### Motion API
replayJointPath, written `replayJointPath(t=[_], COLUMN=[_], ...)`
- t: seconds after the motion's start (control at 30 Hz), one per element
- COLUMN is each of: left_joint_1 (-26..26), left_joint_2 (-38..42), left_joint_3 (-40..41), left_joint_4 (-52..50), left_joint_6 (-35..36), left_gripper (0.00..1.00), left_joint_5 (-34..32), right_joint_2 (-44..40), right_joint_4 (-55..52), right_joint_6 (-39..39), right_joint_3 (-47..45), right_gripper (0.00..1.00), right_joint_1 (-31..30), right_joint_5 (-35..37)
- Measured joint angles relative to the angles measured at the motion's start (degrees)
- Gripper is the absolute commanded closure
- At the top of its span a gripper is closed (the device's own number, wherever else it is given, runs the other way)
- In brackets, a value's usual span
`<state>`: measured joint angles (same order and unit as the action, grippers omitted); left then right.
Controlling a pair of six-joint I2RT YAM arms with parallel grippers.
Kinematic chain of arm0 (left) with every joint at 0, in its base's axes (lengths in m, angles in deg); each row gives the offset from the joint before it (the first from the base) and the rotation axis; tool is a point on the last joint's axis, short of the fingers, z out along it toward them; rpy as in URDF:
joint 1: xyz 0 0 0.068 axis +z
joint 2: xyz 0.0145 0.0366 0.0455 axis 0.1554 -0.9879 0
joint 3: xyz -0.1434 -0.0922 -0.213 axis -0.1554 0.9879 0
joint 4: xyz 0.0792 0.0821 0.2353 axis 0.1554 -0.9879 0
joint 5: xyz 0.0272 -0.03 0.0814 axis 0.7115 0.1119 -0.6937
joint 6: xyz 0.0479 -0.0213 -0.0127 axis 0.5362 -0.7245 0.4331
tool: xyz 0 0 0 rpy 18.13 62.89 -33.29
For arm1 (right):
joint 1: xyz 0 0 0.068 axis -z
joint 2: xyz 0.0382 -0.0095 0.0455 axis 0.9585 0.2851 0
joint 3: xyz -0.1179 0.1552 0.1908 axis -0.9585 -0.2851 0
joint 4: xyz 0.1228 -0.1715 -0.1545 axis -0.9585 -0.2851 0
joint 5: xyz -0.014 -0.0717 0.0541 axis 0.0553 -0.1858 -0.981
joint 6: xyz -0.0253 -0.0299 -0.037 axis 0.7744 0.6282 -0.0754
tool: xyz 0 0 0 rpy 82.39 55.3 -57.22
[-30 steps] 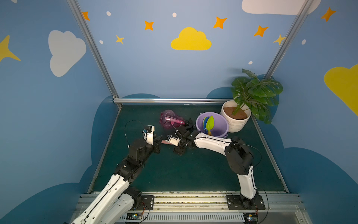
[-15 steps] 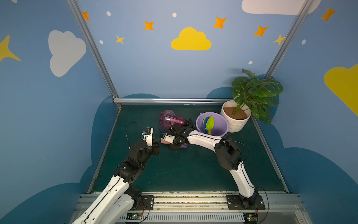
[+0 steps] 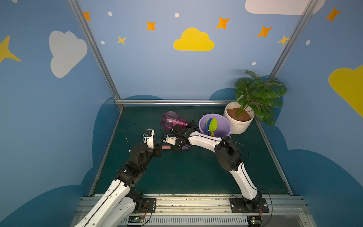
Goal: Organize the gardening tools
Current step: Pick up the gardening tool from the center of the board.
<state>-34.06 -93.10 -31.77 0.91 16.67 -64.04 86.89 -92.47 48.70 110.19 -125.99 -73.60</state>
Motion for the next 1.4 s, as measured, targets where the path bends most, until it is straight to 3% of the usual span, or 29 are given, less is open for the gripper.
replayJointPath(t=[0.1,0.4,0.83,1.1,1.4], left_joint_1=[0.00,0.00,0.00,0.13,1.11], left_joint_2=[0.46,1.86,4.13,2.84,-2.91], left_joint_3=[0.00,-0.13,-2.08,-4.81,-7.43], left_joint_4=[-0.11,-2.58,-6.71,-8.07,-8.17], left_joint_6=[-0.31,-2.21,-7.41,-10.64,-13.35], left_gripper=[0.53,0.50,0.42,0.32,0.28], left_joint_5=[0.02,0.00,1.40,8.41,19.82], right_joint_2=[0.00,-3.06,-23.06,-31.93,-40.26], right_joint_4=[-0.24,0.81,3.80,6.84,13.73], right_joint_6=[0.17,0.26,-4.00,-6.67,-9.97], right_joint_3=[0.00,-4.90,-21.88,-28.92,-39.89], right_gripper=[0.86,0.93,0.93,0.94,0.97], right_joint_1=[-0.07,-0.39,-0.70,-3.89,-7.13], right_joint_5=[-0.17,0.37,1.27,3.04,7.96])
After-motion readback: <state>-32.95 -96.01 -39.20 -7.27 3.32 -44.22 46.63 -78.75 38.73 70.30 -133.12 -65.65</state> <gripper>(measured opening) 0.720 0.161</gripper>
